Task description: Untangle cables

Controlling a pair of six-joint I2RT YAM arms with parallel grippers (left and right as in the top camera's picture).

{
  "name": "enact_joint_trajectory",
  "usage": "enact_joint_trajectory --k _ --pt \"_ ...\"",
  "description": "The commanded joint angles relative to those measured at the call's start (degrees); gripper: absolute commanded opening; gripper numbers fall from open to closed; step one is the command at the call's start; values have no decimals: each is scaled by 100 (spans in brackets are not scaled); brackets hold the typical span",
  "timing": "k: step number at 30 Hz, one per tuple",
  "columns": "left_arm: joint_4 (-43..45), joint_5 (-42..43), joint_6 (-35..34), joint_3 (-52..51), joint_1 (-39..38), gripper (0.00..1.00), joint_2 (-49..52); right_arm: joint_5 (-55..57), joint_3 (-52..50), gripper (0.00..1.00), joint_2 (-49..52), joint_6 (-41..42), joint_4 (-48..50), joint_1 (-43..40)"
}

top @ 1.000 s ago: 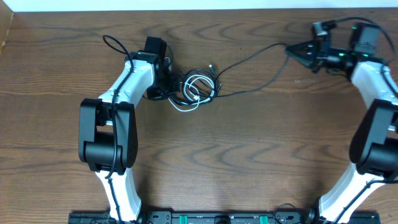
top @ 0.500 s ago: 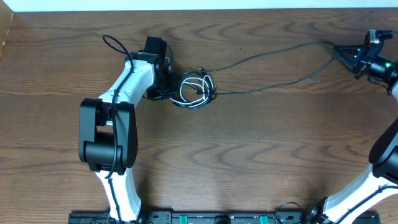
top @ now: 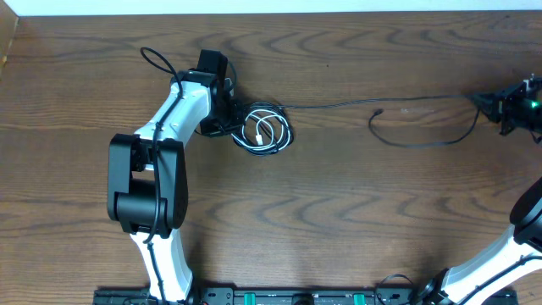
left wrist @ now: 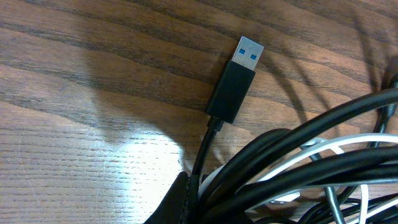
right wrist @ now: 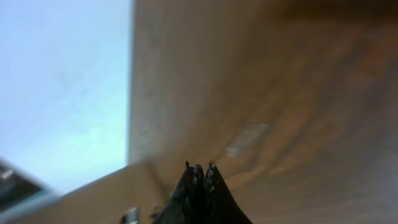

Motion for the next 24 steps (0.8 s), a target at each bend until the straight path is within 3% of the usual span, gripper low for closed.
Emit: enact_joint_trajectory --k 1,6,9,11,13,16,20,24 --pt "-37 -192 -31 35 48 8 87 1427 63 1 28 -146 -181 -105" --pt "-74 -238 -9 35 48 8 87 2699 63 1 28 -144 -643 -105" --pt "-61 -109 -13 37 48 17 85 2798 63 1 28 -299 -691 -105" --pt "-28 160 -11 42 48 49 81 2793 63 3 28 -315 -693 -105" --pt "-39 378 -11 96 48 60 15 2684 66 15 28 -374 -706 -103" --pt "-146 476 -9 308 48 63 -223 1989 74 34 28 -962 -636 -92" --pt "-105 474 -13 507 48 64 -940 1349 138 52 26 -1484 -662 28" --pt "-90 455 -15 507 48 64 -1589 944 138 57 26 -1580 -691 332"
